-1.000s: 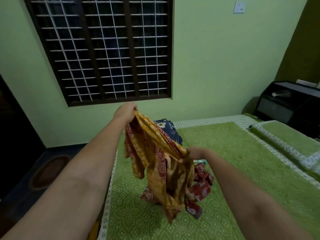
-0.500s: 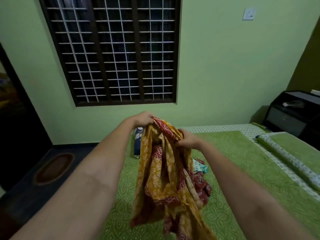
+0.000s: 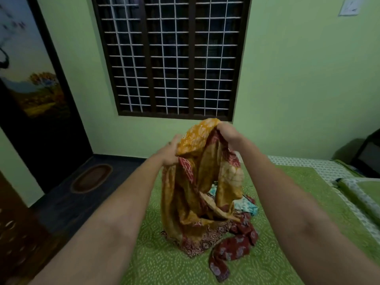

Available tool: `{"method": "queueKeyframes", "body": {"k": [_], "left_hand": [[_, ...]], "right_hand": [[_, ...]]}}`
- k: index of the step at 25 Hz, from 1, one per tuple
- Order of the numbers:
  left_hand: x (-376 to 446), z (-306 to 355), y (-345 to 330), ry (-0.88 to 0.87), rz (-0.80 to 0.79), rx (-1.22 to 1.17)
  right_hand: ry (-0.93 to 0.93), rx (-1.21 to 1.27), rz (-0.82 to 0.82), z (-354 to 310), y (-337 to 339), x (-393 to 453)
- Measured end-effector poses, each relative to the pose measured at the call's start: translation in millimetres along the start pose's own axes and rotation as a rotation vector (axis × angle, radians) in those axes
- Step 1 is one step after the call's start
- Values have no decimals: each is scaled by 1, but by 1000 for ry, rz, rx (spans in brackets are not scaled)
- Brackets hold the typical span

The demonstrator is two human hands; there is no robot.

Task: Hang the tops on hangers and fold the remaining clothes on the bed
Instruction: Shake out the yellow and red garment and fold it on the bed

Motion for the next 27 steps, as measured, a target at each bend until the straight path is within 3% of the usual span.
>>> {"method": "queueKeyframes", "body": {"k": [2,3,6,8,13,17,21,23,24,27], "left_hand": [[5,7,-44,0,-145,-32],[7,8,-53,12,-129,-90],[16,16,-31,67,64,-313],[18,20,-6,148,176,-297],[22,42,-2,143,182,-122],[20,44,4,45,185,-188],[15,29,29,-4,284,-150],[13,4,49,29,333,-97],[16,-16,54,48,283,5],[15,-93,32,304,-189,473]], "right_hand": [[47,-34,66,-30,-7,20],[56,-98,79,-30,-10,27],[23,-600,145,13,-8,12],[126,-761,197,53,-17,-8],[211,-512,-2,119,-65,-32],[29,-506,5,139,-69,-19],[-272,-965,-323,191,-84,-25],[-359,-1047,-213,196,-63,-34],[-380,-1044,-100,187,-47,-33],[-259,-1109,114,106,-24,-17]]}}
Point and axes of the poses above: each hand's wrist, its own x-axis towards the middle knuckle, its own y-axis out of the back of the hand, z = x × y, the point moved 8 cm from there along x, towards the middle knuckle, and after that the axes turned 6 degrees about x, right-handed, at the moved point
